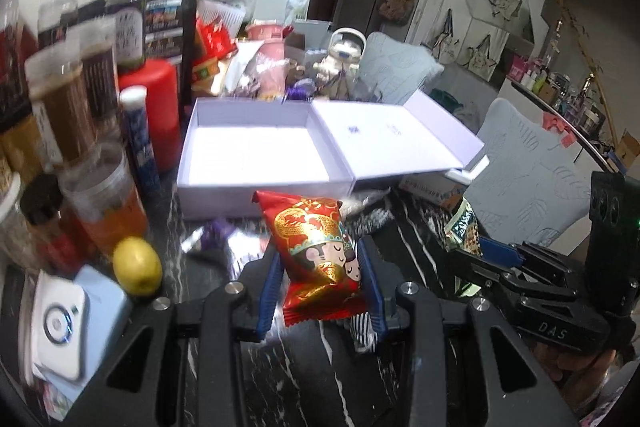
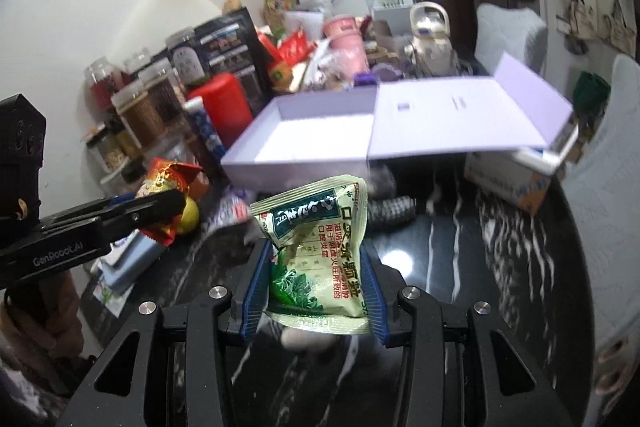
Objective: Organize soft objects
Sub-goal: 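Carry the red packet and green pouch with both tools over the lavender box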
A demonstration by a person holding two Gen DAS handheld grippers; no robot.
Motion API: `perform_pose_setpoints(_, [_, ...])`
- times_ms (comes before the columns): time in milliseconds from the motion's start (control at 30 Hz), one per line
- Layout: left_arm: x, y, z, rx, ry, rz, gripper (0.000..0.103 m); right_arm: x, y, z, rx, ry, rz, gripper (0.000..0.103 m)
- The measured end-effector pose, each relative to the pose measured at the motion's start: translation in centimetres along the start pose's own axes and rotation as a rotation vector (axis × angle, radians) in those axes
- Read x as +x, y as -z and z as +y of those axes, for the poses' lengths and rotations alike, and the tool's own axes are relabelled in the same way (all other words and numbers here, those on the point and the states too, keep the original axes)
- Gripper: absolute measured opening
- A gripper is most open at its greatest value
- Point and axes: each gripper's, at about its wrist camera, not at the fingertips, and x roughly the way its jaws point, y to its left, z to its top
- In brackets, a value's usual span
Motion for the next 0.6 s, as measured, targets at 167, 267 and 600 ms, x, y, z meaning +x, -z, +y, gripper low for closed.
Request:
perform_pose_setpoints(167, [-0.7,-2.8,0.2,0.034,-0.031,-0.083,0.036,-0.2,-2.8,0.0,-0.021,0.002,-0.044,0.043])
perform_pose_setpoints(267, [-0.4,-4.5,0.3,0.046,-0.029,-0.119,0.036,0.0,-4.7,-0.1,-0.030,0.023,-0.072,0.043])
perform_pose_setpoints(600, [2.0,-10.2,1.4,0.078,-0.070,-0.218,0.037,1.6,-11.0,-0.6,-0.088,0.052,-0.197,0.043])
